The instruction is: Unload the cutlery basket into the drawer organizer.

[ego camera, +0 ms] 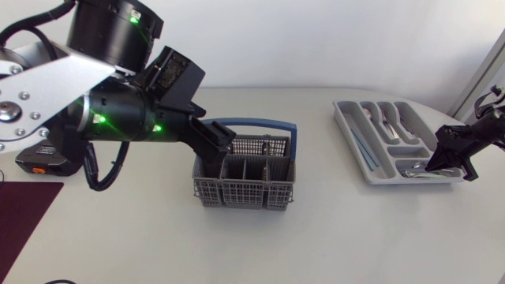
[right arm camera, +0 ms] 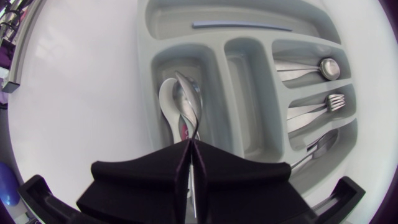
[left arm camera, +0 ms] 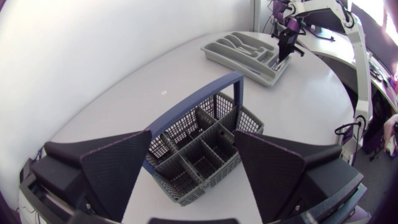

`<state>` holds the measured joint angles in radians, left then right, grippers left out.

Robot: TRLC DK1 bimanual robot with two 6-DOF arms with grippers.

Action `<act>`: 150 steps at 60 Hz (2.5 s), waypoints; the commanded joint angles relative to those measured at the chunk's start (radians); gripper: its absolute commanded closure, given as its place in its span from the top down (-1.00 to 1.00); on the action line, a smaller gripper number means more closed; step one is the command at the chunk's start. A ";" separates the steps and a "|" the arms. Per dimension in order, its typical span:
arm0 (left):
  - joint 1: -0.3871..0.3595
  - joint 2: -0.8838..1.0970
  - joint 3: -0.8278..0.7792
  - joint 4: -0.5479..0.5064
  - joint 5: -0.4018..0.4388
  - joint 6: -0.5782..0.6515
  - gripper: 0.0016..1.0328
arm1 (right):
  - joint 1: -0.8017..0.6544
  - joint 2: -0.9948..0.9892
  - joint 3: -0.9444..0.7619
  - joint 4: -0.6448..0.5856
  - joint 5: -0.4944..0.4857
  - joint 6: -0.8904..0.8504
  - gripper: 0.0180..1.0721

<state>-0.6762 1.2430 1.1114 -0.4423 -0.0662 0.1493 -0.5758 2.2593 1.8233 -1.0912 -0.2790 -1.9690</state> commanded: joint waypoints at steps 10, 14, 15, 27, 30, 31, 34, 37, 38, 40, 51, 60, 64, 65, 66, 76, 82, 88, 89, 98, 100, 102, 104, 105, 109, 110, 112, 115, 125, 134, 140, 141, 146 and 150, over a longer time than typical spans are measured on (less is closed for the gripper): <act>0.023 -0.025 -0.035 0.014 -0.011 -0.010 0.79 | 0.030 0.039 0.014 0.071 0.006 0.025 -0.24; 0.033 -0.036 -0.044 0.014 -0.011 -0.002 0.79 | 0.034 0.040 0.033 0.071 -0.002 0.041 -0.14; 0.036 -0.040 -0.045 0.014 -0.011 0.001 0.79 | 0.034 0.040 0.037 0.074 -0.008 0.047 -0.12; 0.101 -0.074 -0.079 0.017 -0.011 0.013 0.79 | 0.034 -0.044 0.042 0.050 -0.120 0.121 0.08; 0.118 -0.083 -0.093 0.024 -0.011 0.021 0.79 | 0.034 -0.086 0.018 0.028 -0.154 0.140 0.19; 0.124 -0.088 -0.101 0.025 -0.011 0.026 0.79 | 0.034 -0.103 0.005 0.025 -0.166 0.147 0.21; 0.142 -0.097 -0.117 0.034 -0.011 0.036 0.79 | 0.040 -0.155 -0.053 0.027 -0.196 0.163 0.22; 0.161 -0.106 -0.134 0.045 -0.011 0.045 0.79 | 0.051 -0.204 -0.107 0.034 -0.210 0.185 0.22; 0.167 -0.108 -0.139 0.048 -0.011 0.047 0.79 | 0.056 -0.221 -0.125 0.039 -0.213 0.194 0.22; 0.182 -0.116 -0.148 0.056 -0.011 0.047 0.79 | 0.067 -0.256 -0.160 0.045 -0.226 0.216 0.22; 0.251 -0.145 -0.216 0.093 -0.011 0.056 0.79 | 0.136 -0.475 -0.415 0.119 -0.319 0.314 0.22; 0.316 -0.137 -0.278 0.140 -0.011 0.068 0.78 | 0.286 -0.690 -0.719 0.356 -0.319 0.518 0.22; 0.334 -0.116 -0.292 0.145 -0.011 0.072 0.76 | 0.353 -0.754 -0.803 0.425 -0.313 0.605 0.21; 0.337 -0.109 -0.297 0.148 -0.009 0.073 0.75 | 0.373 -0.768 -0.820 0.444 -0.310 0.633 0.21; 0.340 -0.102 -0.301 0.152 -0.011 0.075 0.69 | 0.396 -0.781 -0.838 0.464 -0.307 0.664 0.21; 0.354 -0.037 -0.338 0.214 -0.009 0.090 0.57 | 0.554 -0.814 -0.930 0.599 -0.270 0.834 -0.01; 0.360 -0.005 -0.352 0.246 -0.006 0.091 0.32 | 0.630 -0.814 -0.967 0.689 -0.244 0.927 -0.23; 0.368 0.026 -0.369 0.284 0.000 0.096 0.14 | 0.699 -0.805 -0.996 0.778 -0.201 1.003 -0.50; 0.368 0.032 -0.369 0.289 0.005 0.096 0.11 | 0.709 -0.802 -1.000 0.792 -0.195 1.015 -0.55; 0.366 0.085 -0.374 0.341 0.023 0.093 -0.47 | 0.768 -0.765 -1.006 0.875 -0.158 1.095 -0.89; 0.360 0.096 -0.374 0.353 0.025 0.091 -0.61 | 0.780 -0.758 -1.004 0.883 -0.154 1.108 -0.89; 0.354 0.104 -0.374 0.356 0.031 0.088 -0.65 | 0.792 -0.750 -1.003 0.883 -0.147 1.118 -0.89; 0.349 0.116 -0.371 0.356 0.051 0.085 -0.69 | 0.806 -0.745 -1.003 0.883 -0.141 1.127 -0.89; 0.349 0.121 -0.369 0.356 0.066 0.084 -0.70 | 0.814 -0.744 -1.003 0.884 -0.140 1.131 -0.89; 0.348 0.136 -0.364 0.355 0.100 0.075 -0.73 | 0.843 -0.739 -1.007 0.890 -0.129 1.145 -0.89; 0.348 0.139 -0.364 0.355 0.105 0.075 -0.74 | 0.849 -0.739 -1.009 0.892 -0.127 1.147 -0.89; 0.348 0.145 -0.363 0.355 0.109 0.075 -0.77 | 0.864 -0.738 -1.009 0.892 -0.121 1.153 -0.89; 0.346 0.154 -0.360 0.353 0.124 0.073 -0.77 | 0.883 -0.733 -1.007 0.895 -0.112 1.162 -0.89; 0.333 0.177 -0.351 0.349 0.183 0.062 -0.77 | 0.926 -0.708 -0.987 0.909 -0.091 1.191 -0.89; 0.311 0.211 -0.324 0.349 0.218 0.050 -0.77 | 0.938 -0.676 -0.953 0.910 -0.078 1.208 -0.89; 0.290 0.237 -0.301 0.350 0.218 0.045 -0.77 | 0.942 -0.659 -0.940 0.933 -0.063 1.222 -0.89; 0.288 0.240 -0.298 0.350 0.218 0.044 -0.77 | 0.942 -0.658 -0.937 0.935 -0.061 1.223 -0.89; 0.287 0.251 -0.278 0.352 0.218 0.039 -0.77 | 0.942 -0.642 -0.923 0.935 -0.058 1.227 -0.89; 0.287 0.260 -0.266 0.352 0.218 0.036 -0.77 | 0.942 -0.635 -0.914 0.941 -0.057 1.231 -0.89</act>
<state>-0.3706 1.4788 0.8001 -0.0986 0.1307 0.2054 0.3527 1.5990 0.8757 -0.1764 -0.3271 -0.7685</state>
